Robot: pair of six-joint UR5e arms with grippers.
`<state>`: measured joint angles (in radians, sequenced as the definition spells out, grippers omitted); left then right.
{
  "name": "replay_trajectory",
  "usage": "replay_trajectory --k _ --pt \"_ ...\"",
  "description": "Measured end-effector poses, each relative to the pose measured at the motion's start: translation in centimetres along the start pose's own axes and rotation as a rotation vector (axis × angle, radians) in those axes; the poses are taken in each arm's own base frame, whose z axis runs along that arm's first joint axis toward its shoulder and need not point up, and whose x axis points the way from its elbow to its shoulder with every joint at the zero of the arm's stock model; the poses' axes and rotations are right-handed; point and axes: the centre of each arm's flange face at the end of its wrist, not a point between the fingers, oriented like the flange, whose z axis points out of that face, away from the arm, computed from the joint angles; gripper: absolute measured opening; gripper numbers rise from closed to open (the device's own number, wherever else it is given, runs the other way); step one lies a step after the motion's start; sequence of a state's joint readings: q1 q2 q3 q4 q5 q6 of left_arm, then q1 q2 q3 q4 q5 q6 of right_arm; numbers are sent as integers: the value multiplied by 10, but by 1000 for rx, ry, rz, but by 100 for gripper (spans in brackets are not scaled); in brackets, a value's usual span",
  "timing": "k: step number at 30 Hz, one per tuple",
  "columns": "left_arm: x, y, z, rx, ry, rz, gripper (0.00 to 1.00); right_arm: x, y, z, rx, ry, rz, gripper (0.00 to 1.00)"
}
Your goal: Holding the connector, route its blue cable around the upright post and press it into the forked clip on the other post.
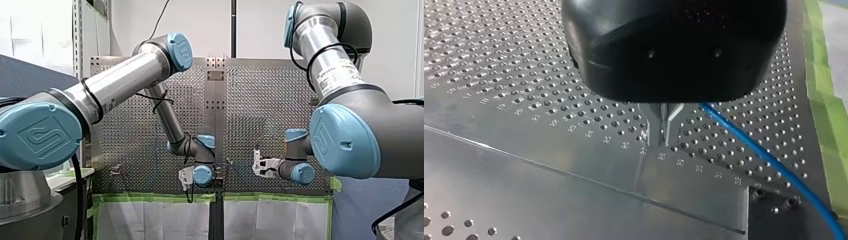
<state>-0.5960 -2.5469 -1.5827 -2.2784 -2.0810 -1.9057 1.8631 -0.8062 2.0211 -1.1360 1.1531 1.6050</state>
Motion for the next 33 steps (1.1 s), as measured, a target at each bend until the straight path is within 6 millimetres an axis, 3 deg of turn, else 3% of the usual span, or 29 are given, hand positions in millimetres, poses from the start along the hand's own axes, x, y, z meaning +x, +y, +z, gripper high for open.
replay_trajectory --k 11,18,33 --pt "-2 3 2 -14 -10 16 0 0 5 -1 -30 -2 4 0" --pt "-1 1 -2 -44 -21 59 0 -1 20 -4 -106 -15 15 0" --pt "9 -27 -27 -19 -27 169 0 -1 38 -7 -161 -19 24 0"
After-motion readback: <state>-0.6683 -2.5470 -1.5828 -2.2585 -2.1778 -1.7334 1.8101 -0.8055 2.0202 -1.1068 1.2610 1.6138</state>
